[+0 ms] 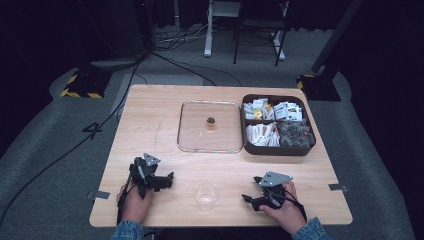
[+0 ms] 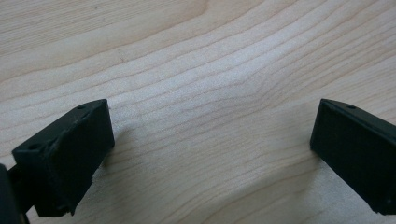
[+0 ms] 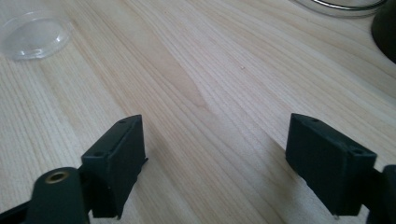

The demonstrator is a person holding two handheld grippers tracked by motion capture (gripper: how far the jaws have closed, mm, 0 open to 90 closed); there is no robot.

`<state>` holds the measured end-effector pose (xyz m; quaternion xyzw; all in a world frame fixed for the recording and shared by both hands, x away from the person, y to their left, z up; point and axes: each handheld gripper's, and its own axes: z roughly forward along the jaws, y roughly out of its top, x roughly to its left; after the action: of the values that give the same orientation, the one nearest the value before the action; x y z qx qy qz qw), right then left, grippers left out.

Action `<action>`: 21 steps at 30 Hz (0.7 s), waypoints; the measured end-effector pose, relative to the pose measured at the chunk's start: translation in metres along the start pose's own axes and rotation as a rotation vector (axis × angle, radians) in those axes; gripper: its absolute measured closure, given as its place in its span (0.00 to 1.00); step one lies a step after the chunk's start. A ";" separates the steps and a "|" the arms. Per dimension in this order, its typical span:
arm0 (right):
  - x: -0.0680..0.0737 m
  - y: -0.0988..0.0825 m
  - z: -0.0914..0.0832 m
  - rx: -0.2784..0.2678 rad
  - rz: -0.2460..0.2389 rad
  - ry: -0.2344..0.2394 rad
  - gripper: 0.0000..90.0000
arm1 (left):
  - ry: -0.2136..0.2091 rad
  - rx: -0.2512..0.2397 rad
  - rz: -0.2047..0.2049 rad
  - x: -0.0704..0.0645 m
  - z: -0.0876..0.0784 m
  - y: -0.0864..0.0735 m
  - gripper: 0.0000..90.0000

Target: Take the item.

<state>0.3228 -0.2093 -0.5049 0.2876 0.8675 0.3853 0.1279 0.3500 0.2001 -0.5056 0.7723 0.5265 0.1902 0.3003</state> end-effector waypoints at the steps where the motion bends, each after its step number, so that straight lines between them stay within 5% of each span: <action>1: 0.000 0.000 0.000 0.000 0.000 0.000 0.22 | 0.000 0.000 0.000 0.000 0.000 0.000 0.00; 6: 0.002 0.002 0.002 0.012 -0.028 0.023 0.17 | -0.001 0.001 0.000 0.000 0.000 0.000 0.00; 12: 0.003 0.001 -0.002 0.010 -0.056 0.040 0.23 | -0.003 0.001 -0.001 0.000 0.000 0.000 0.00; 21: -0.011 0.013 -0.030 -0.015 0.018 0.018 0.24 | -0.001 0.001 0.001 0.000 0.000 0.000 0.00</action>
<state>0.3237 -0.2265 -0.4749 0.2910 0.8630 0.3955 0.1191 0.3502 0.2001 -0.5054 0.7729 0.5261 0.1895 0.3000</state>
